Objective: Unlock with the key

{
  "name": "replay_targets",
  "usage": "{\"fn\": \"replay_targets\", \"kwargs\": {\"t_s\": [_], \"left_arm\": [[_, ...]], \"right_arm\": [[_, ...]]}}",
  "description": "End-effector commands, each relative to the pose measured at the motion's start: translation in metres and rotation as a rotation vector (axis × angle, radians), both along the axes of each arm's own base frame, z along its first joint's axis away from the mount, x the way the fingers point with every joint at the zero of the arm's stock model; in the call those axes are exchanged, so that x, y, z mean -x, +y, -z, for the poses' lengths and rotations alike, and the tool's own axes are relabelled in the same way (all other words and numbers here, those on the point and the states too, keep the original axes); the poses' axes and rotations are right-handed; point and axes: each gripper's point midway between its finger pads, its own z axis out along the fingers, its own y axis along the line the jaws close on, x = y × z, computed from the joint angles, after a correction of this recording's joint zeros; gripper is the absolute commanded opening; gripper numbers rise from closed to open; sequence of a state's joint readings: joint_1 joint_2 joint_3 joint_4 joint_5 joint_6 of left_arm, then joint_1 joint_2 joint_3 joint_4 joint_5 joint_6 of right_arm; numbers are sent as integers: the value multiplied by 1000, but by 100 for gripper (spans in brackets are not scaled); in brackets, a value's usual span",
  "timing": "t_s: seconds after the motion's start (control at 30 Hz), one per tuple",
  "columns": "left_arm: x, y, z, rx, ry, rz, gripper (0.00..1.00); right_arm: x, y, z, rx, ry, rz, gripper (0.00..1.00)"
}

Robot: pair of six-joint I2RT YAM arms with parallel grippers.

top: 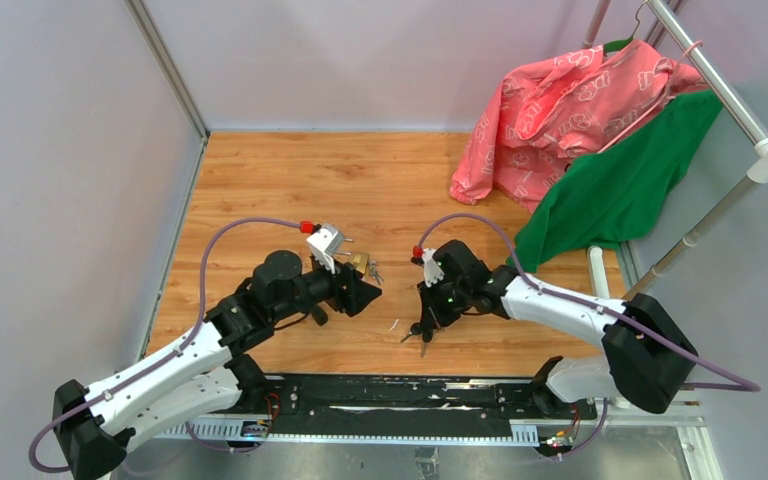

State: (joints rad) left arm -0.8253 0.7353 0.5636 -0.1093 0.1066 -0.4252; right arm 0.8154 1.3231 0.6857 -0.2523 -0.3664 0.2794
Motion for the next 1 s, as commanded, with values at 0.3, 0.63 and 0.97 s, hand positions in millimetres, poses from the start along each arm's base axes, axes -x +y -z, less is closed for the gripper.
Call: {"fn": "replay_targets", "kwargs": {"t_s": [0.3,0.63,0.97], "left_arm": [[32,-38,-14,-34,-184,223,66],[11,-42,-12,-199,-332,115,73],[17,-56,-8,-246,-569,196,77]], "right_arm": [[-17,-6,-52,-232,124,97,0],[1,-9,-79,-271,238,41,0],[8,-17,-86,-239,260,60,0]]}}
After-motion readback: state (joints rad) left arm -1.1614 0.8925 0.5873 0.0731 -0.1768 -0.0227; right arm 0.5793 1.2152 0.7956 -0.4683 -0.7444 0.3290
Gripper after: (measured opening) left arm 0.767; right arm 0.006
